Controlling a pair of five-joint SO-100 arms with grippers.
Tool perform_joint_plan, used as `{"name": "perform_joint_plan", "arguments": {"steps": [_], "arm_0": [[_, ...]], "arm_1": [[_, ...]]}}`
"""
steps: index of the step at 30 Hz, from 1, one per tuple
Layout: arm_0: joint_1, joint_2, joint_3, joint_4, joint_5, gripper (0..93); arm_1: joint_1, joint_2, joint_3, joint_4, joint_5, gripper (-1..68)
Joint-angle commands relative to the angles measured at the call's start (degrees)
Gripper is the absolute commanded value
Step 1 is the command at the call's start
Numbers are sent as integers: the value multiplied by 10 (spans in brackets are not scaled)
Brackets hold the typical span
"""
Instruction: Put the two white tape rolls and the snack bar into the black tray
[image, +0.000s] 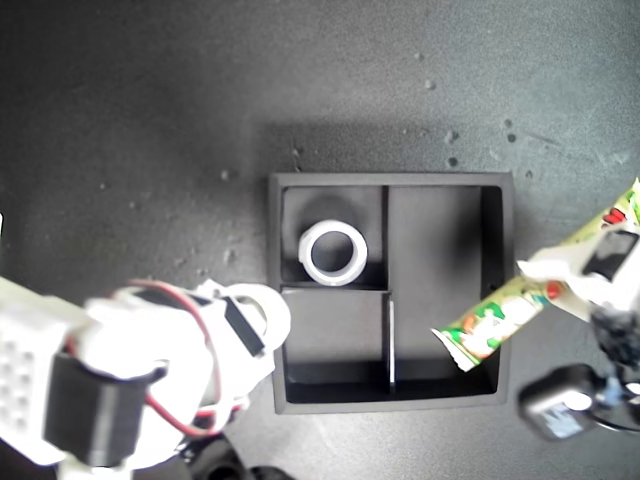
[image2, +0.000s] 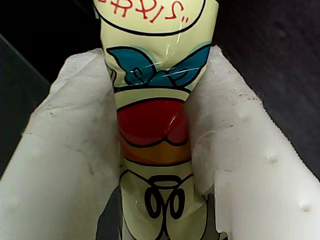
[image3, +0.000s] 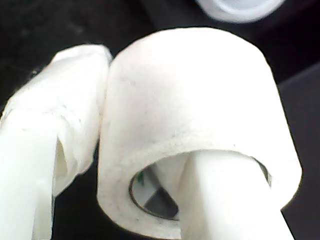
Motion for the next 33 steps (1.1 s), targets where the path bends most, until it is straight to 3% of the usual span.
{"name": "perform_joint_plan", "arguments": {"steps": [1,6,13,18,22,33], "arm_0": [[-2,41,-25,7,7,1],[12,12,-19,7,24,1],[42,-74,-100,7,70,1],[44,-156,-194,7,96,1],[45,-220,-274,7,104,1],[48,-357,-404,7,79,3]], "arm_1": [[11,-16,-113,-16,41,-6],[-31,-11,-86,-80,379,-6],[-32,-7,-99,-40,576,-5],[-2,-18,-154,11,268,-6],[-18,-18,-136,65,-16,-6],[-6,-30,-119,0,-250,-6]]}}
